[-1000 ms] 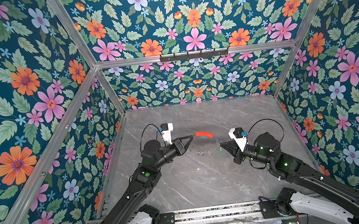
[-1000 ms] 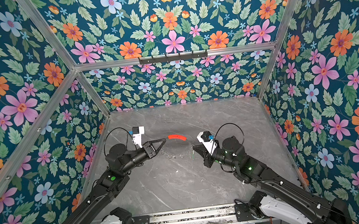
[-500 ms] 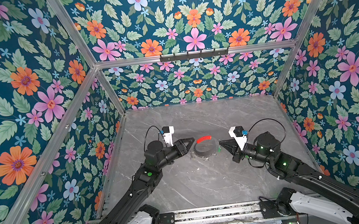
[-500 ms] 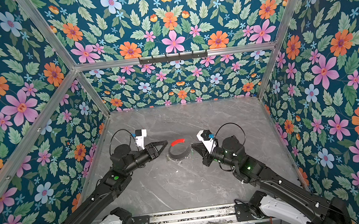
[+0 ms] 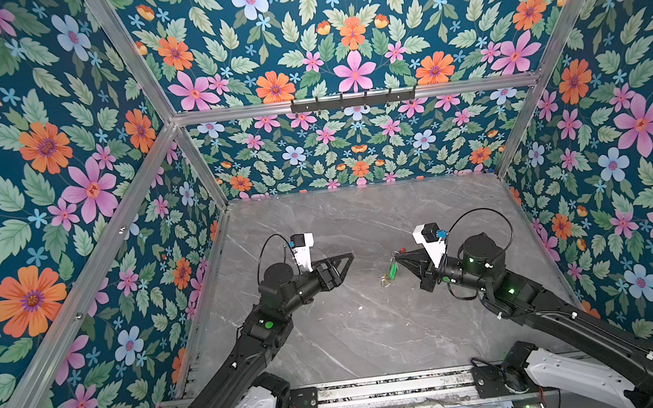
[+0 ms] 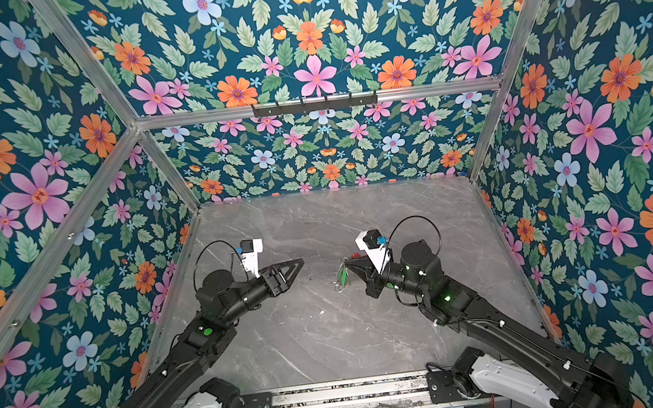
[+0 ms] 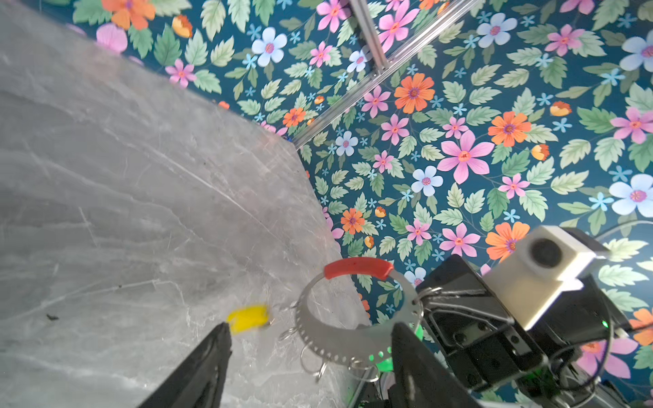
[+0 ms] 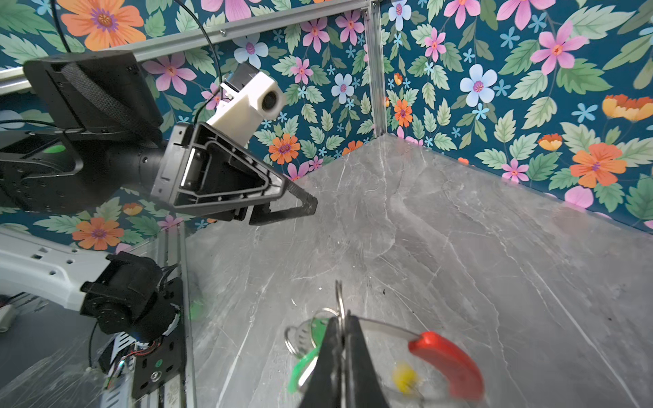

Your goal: Remove the keys from the keyring

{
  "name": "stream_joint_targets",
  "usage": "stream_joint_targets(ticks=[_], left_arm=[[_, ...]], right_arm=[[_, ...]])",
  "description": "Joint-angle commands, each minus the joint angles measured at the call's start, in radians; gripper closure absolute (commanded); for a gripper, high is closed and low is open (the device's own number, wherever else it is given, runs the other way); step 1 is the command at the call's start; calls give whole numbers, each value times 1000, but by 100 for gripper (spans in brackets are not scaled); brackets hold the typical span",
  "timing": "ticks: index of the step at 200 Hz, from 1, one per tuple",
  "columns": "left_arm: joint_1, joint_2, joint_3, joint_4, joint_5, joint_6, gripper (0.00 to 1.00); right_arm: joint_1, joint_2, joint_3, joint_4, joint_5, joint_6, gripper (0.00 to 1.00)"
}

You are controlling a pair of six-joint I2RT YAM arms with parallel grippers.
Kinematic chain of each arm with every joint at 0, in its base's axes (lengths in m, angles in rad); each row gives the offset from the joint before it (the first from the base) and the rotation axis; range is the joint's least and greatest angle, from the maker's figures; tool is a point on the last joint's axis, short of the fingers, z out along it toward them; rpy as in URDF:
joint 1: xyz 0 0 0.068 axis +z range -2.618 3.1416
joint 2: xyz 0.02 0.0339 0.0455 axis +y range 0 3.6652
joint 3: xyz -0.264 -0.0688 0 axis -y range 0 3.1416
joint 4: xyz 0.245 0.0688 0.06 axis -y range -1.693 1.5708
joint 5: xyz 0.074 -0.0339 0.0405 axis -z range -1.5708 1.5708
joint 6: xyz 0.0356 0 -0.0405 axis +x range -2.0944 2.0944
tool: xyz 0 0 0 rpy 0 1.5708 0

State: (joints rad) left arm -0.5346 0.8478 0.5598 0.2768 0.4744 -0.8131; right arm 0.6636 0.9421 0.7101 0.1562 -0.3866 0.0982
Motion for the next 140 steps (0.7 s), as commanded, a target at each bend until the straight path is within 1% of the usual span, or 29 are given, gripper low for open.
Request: stream_joint_targets(ticks=[1, 19, 27, 53, 59, 75, 93, 113, 125, 140], left_arm=[[-1, -32, -8, 51, -10, 127, 24], [-1, -42, -16, 115, 29, 153, 24], [0, -33, -6, 128, 70, 164, 24], [-8, 27, 54, 115, 170, 210, 30], [-13, 35, 61, 103, 172, 222, 32], [-32, 41, 62, 90, 138, 254, 31], [-44, 31, 35, 119, 107, 266, 30], [-48, 27, 25, 144, 116, 268, 34], [-48, 53, 47, 140, 167, 276, 35], [-51, 99, 72, 160, 264, 271, 38]], right_arm=[[-32, 24, 31, 2, -151, 33, 100], [-44, 53, 66, -37, -218, 36, 100], [-46, 67, 84, -61, -242, 33, 100], [-47, 107, 140, -141, -312, 21, 100], [-48, 113, 150, -156, -322, 20, 100], [-48, 119, 167, -193, -349, 19, 100], [-48, 121, 188, -245, -359, 11, 100], [-48, 134, 221, -315, -367, 6, 100], [-47, 144, 235, -344, -374, 9, 100], [-47, 160, 246, -364, -389, 14, 100]])
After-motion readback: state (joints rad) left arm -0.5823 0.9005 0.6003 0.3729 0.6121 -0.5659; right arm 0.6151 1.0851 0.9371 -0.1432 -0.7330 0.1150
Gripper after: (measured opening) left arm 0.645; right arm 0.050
